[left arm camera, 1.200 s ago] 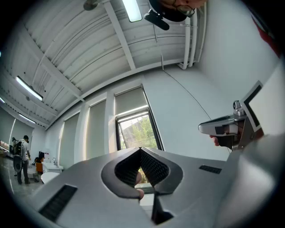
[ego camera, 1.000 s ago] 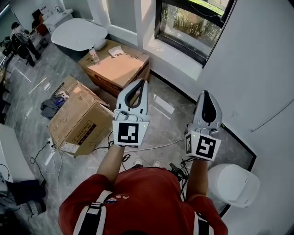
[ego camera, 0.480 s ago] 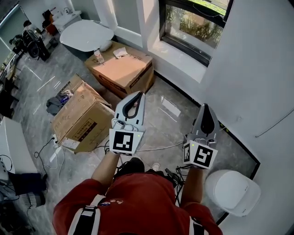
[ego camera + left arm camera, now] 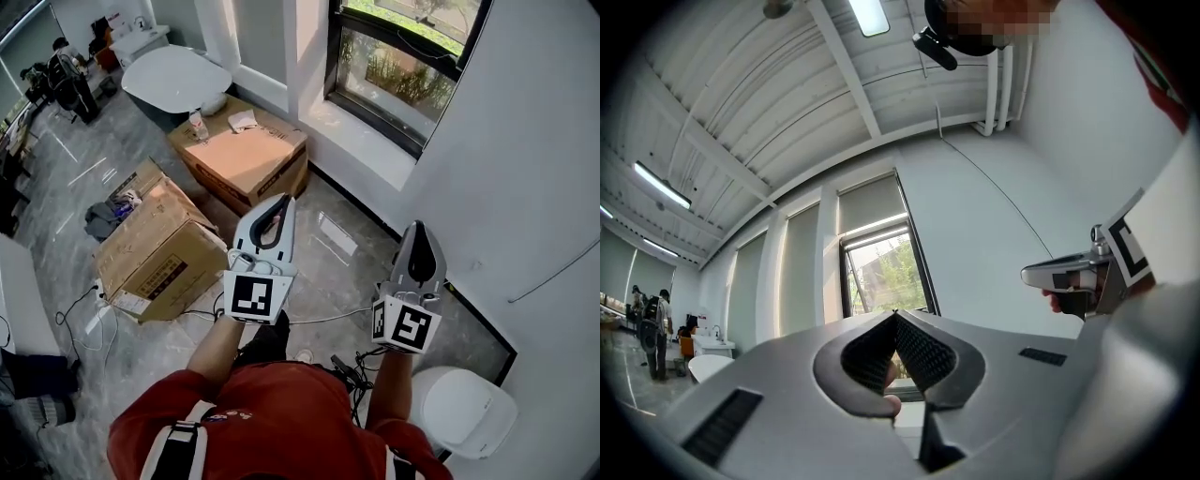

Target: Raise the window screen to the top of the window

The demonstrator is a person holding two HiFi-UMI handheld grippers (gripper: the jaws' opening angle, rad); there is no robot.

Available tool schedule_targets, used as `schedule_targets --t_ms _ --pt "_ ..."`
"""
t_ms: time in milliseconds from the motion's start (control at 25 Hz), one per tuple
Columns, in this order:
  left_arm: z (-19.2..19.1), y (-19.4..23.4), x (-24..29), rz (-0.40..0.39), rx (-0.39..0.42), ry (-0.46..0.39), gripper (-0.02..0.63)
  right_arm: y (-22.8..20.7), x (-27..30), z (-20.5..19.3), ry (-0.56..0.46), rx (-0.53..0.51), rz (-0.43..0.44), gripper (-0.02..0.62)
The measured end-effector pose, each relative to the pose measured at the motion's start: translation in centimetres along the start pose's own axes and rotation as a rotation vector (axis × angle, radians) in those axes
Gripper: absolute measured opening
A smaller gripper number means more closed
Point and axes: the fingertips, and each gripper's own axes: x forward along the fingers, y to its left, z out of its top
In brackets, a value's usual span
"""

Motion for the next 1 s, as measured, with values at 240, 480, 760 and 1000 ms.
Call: schedule_targets --t_ms 240,480,760,1000 --pt "-2.5 3.0 4.3 0.002 -0.026 -0.008 0.006 0.6 4.8 -2.0 0.021 -0.032 -0.001 0.009" --pt "-6.1 9.5 9.9 0.043 -0.049 -0.01 0.006 3.3 12.9 -6.0 0.038 0.003 0.001 0.009" --pt "-9.2 16.7 17.0 0.036 -0.083 0.016 0.006 6.2 22.6 -8.8 0.054 0.029 -0.021 0.009" --pt "-10.8 20.2 22.0 0.016 -0.095 0.017 0.006 7.4 28.4 -10.9 0.078 0.015 -0.024 0.009"
